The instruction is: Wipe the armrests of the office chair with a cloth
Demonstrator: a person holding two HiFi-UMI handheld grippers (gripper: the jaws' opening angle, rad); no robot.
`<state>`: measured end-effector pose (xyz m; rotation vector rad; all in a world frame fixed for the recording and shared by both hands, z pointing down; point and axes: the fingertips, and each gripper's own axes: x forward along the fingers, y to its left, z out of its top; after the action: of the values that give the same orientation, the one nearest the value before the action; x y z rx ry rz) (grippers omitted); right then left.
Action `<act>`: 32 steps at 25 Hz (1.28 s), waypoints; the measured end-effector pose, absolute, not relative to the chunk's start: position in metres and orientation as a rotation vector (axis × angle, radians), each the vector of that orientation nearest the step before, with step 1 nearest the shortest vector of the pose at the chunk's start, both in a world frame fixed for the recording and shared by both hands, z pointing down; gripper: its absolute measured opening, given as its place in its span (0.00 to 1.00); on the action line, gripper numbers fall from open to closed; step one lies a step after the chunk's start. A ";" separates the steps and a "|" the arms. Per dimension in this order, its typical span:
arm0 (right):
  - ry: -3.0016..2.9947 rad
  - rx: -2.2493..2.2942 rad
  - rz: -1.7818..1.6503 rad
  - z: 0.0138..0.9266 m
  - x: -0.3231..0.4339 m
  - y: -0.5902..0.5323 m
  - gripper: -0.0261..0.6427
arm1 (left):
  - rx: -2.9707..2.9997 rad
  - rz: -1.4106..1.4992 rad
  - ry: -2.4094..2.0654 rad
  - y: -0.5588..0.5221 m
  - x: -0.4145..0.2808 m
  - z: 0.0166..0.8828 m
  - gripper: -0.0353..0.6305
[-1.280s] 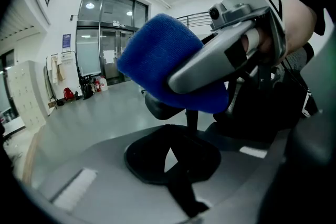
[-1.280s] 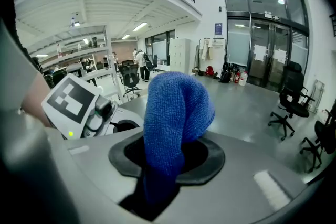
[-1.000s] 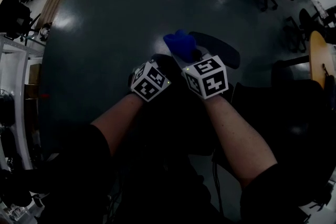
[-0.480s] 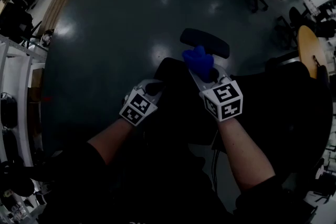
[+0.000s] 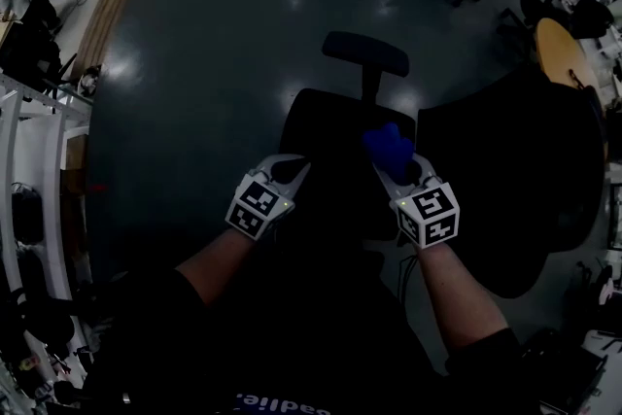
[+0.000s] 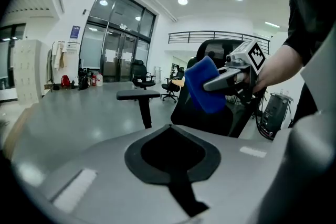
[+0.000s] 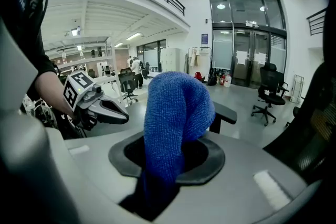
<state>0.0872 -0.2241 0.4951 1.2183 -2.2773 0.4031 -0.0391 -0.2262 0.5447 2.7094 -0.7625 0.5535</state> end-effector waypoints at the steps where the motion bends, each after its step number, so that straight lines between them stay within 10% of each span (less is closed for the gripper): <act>1: -2.284 1.223 0.404 0.494 0.090 -0.216 0.23 | 2.701 0.547 -0.777 -0.219 -0.040 0.543 0.08; 32: -2.385 1.106 0.538 0.536 0.156 -0.044 0.23 | 2.335 0.749 -1.290 -0.018 -0.100 0.552 0.08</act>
<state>0.1563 -0.0435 0.5363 1.1056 -2.3845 0.5382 -0.0998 -0.0182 0.5518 2.3354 -1.2896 0.7490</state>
